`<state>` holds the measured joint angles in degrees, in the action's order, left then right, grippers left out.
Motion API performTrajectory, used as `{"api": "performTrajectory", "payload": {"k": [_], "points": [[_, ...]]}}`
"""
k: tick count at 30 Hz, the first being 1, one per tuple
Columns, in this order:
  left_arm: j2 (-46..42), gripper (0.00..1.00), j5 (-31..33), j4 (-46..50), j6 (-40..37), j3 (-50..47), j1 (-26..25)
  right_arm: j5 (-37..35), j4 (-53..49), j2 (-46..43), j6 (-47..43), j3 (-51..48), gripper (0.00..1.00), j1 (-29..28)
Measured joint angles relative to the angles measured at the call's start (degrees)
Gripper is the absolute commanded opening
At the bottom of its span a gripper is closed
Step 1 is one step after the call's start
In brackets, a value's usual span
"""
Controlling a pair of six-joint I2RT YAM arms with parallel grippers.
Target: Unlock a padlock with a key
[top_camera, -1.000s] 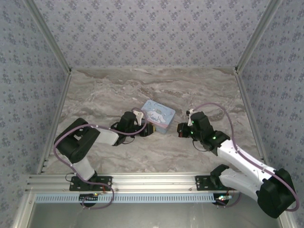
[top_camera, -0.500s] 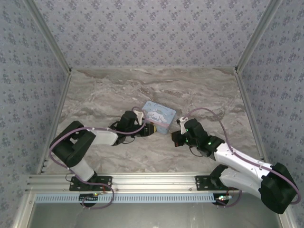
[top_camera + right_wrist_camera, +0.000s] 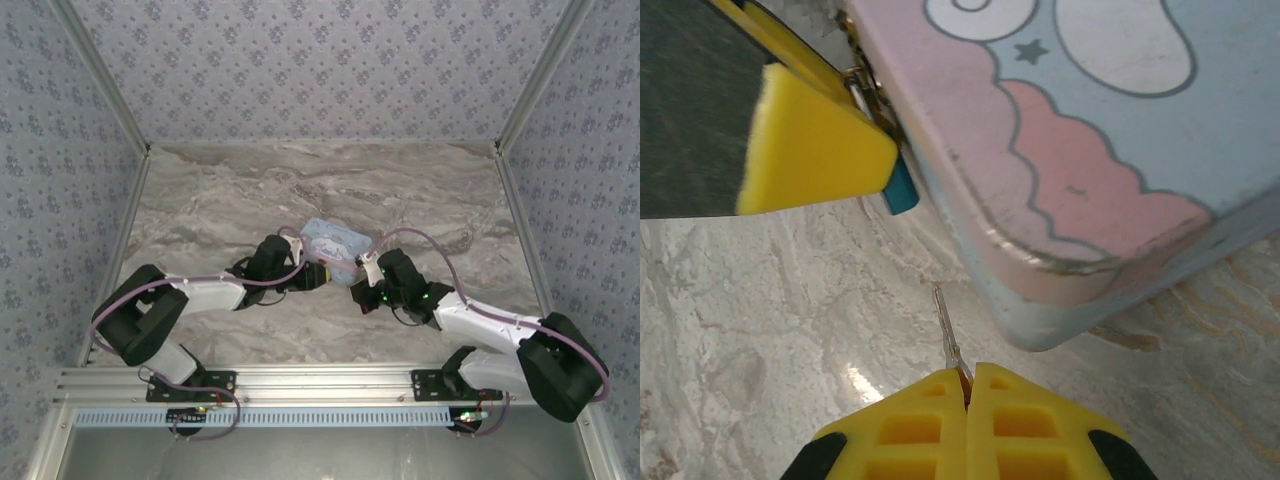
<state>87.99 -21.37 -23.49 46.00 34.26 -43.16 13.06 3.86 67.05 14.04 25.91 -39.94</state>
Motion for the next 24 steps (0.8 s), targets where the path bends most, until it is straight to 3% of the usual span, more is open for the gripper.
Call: {"api": "performTrajectory", "payload": {"k": [9, 19, 24], "points": [[-2.4, 0.26, 1.9, 2.9, 2.5, 0.0, -0.1, 5.0, 4.5, 3.3, -3.9, 0.1, 0.0, 6.6], [-2.5, 0.26, 4.1, 4.2, 5.3, 0.0, -0.1, 9.9, 5.8, 12.0, -8.5, 5.0, 0.0, 9.7], [-3.1, 0.25, 4.5, 4.3, 8.2, 0.0, -0.1, 9.7, 8.6, 11.9, -9.1, 3.8, 0.0, 9.0]]}}
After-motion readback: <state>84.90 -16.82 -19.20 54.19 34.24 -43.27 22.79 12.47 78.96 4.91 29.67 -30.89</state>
